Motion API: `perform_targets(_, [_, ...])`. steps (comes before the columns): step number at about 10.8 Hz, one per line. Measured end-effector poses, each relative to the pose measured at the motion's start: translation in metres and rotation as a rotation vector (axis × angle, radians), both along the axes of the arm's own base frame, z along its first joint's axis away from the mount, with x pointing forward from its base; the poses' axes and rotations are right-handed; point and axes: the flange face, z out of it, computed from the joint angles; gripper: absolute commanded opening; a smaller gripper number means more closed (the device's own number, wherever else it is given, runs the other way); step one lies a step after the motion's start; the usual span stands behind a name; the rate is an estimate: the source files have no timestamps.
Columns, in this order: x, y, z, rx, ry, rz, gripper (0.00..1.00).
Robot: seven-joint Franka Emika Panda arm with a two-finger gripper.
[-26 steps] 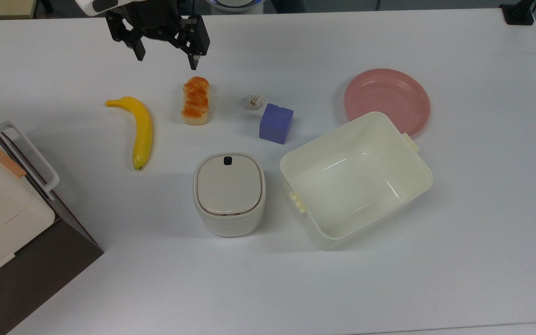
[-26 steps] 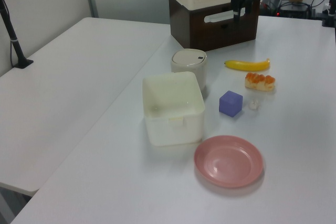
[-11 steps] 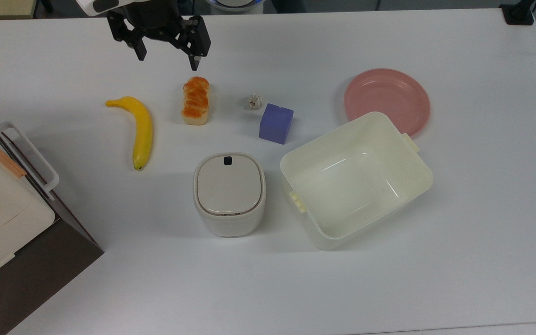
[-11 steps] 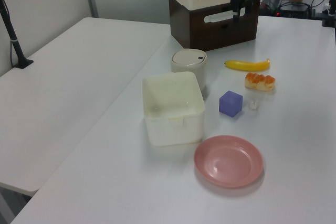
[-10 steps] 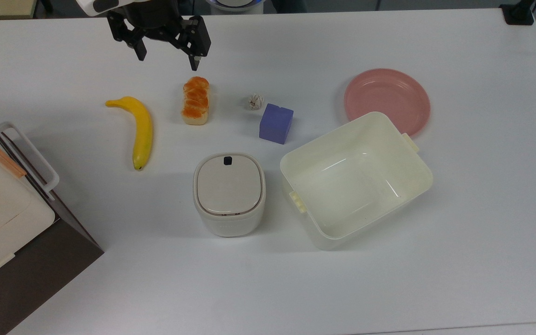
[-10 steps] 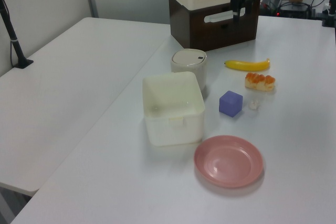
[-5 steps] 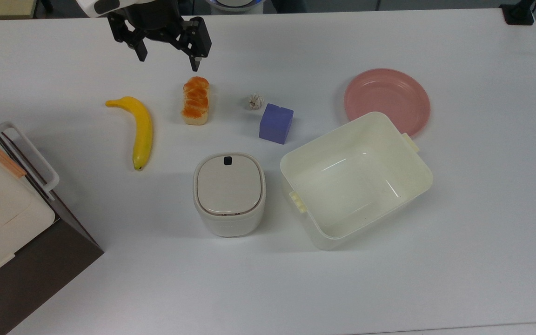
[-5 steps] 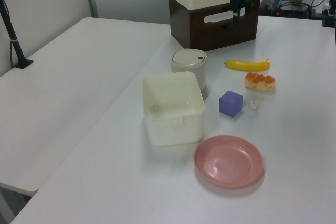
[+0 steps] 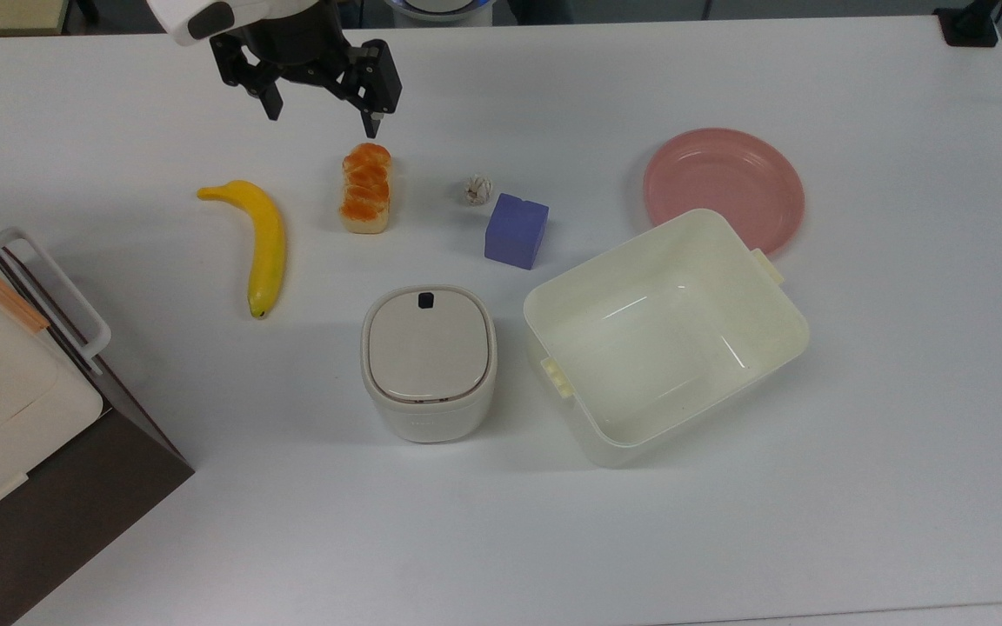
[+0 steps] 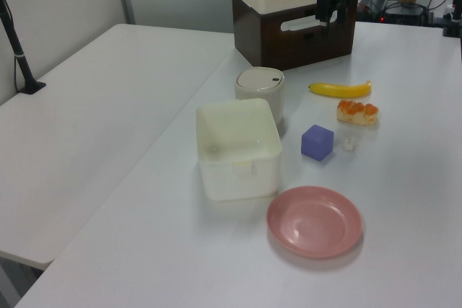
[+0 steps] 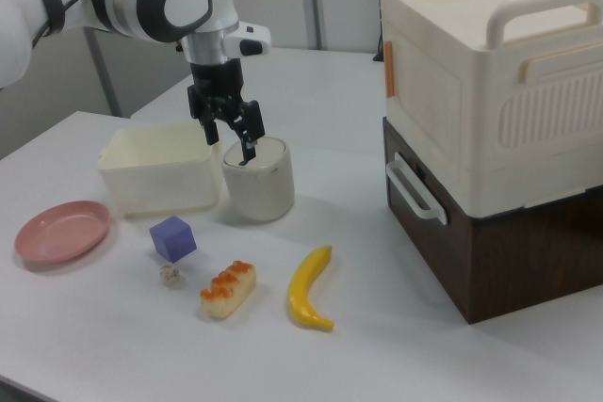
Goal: Put the bread on a plate
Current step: 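Lower the gripper onto the bread roll with orange topping and grasp it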
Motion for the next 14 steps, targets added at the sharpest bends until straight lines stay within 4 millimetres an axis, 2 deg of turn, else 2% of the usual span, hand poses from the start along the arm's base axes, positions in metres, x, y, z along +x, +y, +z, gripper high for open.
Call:
perform_targets(2, [-0.002, 0.004, -0.014, 0.004, 0.028, 0.006, 1.0])
perform_targets(6, [-0.013, 0.03, -0.073, 0.016, 0.149, 0.051, 1.0])
perform_targets(7, [-0.015, 0.03, -0.092, 0.004, 0.15, 0.057, 1.0])
perform_targets(9, [-0.021, 0.031, -0.145, -0.037, 0.111, 0.086, 1.0])
perform_targets(12, [-0.045, 0.035, -0.216, -0.108, 0.115, 0.172, 1.0])
perform_targets(13, [-0.05, 0.039, -0.233, -0.116, 0.118, 0.202, 0.89])
perform_targets(14, [-0.051, 0.046, -0.245, -0.124, 0.121, 0.225, 0.61])
